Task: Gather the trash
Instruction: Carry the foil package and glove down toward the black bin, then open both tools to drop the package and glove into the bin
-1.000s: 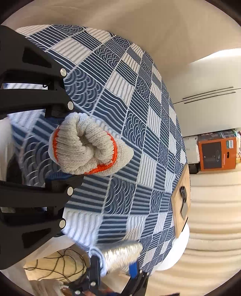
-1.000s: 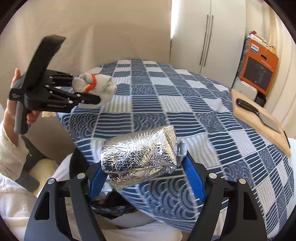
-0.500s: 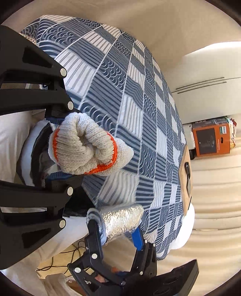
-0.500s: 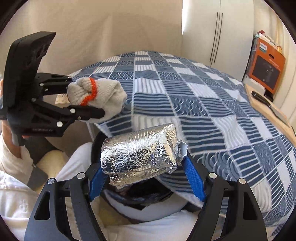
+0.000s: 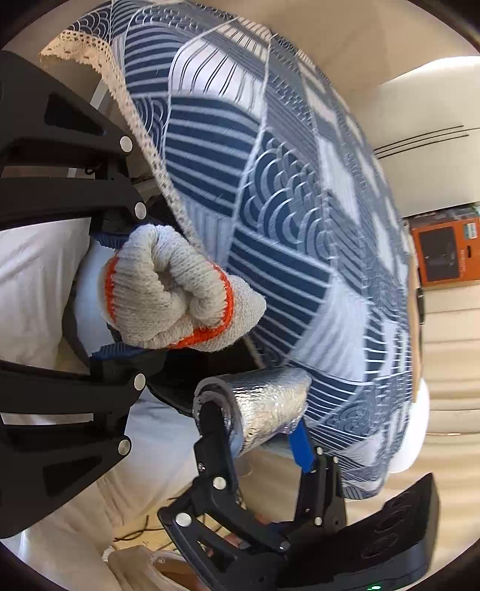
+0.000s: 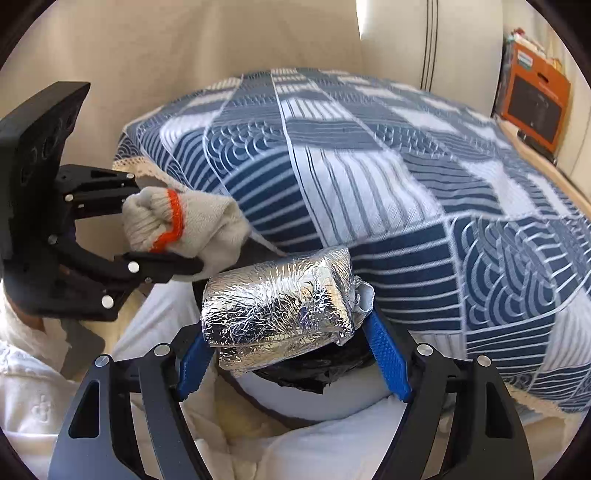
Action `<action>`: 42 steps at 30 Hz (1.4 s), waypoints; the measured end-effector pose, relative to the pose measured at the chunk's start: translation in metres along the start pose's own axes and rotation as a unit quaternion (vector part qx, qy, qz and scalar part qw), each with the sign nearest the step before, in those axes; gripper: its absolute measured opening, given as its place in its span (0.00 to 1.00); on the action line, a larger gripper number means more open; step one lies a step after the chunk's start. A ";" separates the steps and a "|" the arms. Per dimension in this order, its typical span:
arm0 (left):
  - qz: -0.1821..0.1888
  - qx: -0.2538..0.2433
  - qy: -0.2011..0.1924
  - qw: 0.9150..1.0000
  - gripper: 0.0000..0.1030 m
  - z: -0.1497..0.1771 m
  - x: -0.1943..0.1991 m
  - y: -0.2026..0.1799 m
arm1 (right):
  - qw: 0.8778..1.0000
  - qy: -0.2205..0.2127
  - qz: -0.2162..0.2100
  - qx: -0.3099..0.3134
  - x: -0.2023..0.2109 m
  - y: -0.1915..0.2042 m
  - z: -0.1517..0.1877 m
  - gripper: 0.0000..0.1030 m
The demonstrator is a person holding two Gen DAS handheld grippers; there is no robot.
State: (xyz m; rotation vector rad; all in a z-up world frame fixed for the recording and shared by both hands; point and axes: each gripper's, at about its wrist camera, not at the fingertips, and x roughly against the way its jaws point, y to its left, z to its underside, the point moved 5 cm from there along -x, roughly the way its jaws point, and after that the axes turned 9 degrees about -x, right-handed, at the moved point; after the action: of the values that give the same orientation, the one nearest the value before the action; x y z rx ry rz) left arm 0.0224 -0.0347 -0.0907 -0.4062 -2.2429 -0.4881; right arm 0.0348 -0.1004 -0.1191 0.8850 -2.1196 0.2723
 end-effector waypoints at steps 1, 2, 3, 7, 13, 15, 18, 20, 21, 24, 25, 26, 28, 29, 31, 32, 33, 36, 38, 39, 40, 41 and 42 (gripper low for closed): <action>0.001 0.000 0.005 1.000 0.40 0.002 -0.004 0.000 | 1.000 0.004 0.000 -0.002 -0.005 -0.001 0.001 0.70; 0.006 0.000 0.011 1.000 0.40 0.004 -0.009 0.001 | 1.000 0.008 0.000 -0.004 -0.009 -0.003 0.001 0.70; 0.009 -0.001 0.014 1.000 0.40 0.005 -0.012 0.001 | 1.000 0.011 0.001 -0.006 -0.012 -0.004 0.001 0.70; 0.015 -0.006 0.029 0.999 0.40 0.009 -0.027 0.002 | 1.000 0.027 0.003 -0.011 -0.029 -0.009 0.003 0.70; 0.030 -0.016 0.054 0.998 0.40 0.011 -0.053 0.003 | 0.999 0.049 0.010 -0.020 -0.053 -0.018 0.001 0.70; 0.035 -0.017 0.059 0.998 0.40 0.010 -0.061 0.005 | 0.998 0.055 0.010 -0.022 -0.059 -0.022 0.000 0.70; 0.039 -0.021 0.067 0.997 0.40 0.009 -0.071 0.006 | 0.998 0.064 0.011 -0.023 -0.068 -0.027 -0.001 0.70; 0.041 -0.022 0.075 0.996 0.40 0.010 -0.078 0.008 | 0.997 0.069 0.010 -0.025 -0.074 -0.031 -0.002 0.70; 0.043 -0.021 0.078 0.996 0.40 0.010 -0.081 0.008 | 0.997 0.072 0.011 -0.026 -0.076 -0.033 -0.003 0.70; 0.046 -0.023 0.086 0.995 0.40 0.012 -0.089 0.009 | 0.996 0.079 0.014 -0.025 -0.082 -0.037 -0.003 0.70; 0.045 -0.022 0.089 0.995 0.40 0.012 -0.092 0.010 | 0.996 0.080 0.014 -0.025 -0.084 -0.038 -0.003 0.70; 0.047 -0.021 0.092 0.994 0.40 0.011 -0.095 0.010 | 0.996 0.082 0.016 -0.024 -0.086 -0.039 -0.003 0.71; 0.051 -0.015 0.097 0.994 0.41 0.012 -0.099 0.011 | 0.996 0.084 0.021 -0.023 -0.090 -0.042 -0.003 0.71; 0.051 -0.012 0.097 0.994 0.41 0.012 -0.100 0.012 | 0.996 0.084 0.021 -0.023 -0.091 -0.043 -0.003 0.71; 0.056 -0.004 0.094 0.994 0.51 0.010 -0.101 0.012 | 0.996 0.084 0.020 -0.021 -0.091 -0.044 -0.003 0.72; 0.054 -0.002 0.092 0.994 0.53 0.009 -0.100 0.012 | 0.996 0.083 0.021 -0.019 -0.090 -0.044 -0.004 0.74; 0.051 -0.002 0.089 0.995 0.60 0.009 -0.099 0.013 | 0.996 0.081 0.023 -0.016 -0.089 -0.043 -0.004 0.76; 0.041 -0.003 0.073 0.996 0.75 0.008 -0.090 0.015 | 0.997 0.073 0.030 -0.008 -0.083 -0.043 -0.004 0.83; 0.029 -0.009 0.060 0.998 0.84 0.008 -0.082 0.014 | 0.997 0.069 0.032 -0.009 -0.078 -0.043 -0.003 0.83; 0.025 -0.010 0.056 0.998 0.87 0.008 -0.079 0.013 | 0.997 0.067 0.033 -0.009 -0.075 -0.043 -0.003 0.83; 0.024 -0.009 0.052 0.998 0.88 0.009 -0.075 0.012 | 0.997 0.066 0.036 -0.008 -0.073 -0.043 -0.002 0.83; 0.027 -0.008 0.047 0.999 0.88 0.009 -0.071 0.011 | 0.997 0.064 0.040 -0.005 -0.070 -0.043 -0.001 0.84; 0.028 -0.007 0.042 0.999 0.91 0.010 -0.068 0.010 | 0.997 0.061 0.042 -0.002 -0.067 -0.041 0.001 0.84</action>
State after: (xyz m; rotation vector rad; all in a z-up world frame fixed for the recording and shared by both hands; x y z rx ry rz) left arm 0.0634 -0.0303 -0.1463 -0.4467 -2.1421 -0.4828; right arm 0.0909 -0.0976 -0.1742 0.7592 -2.0450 0.3571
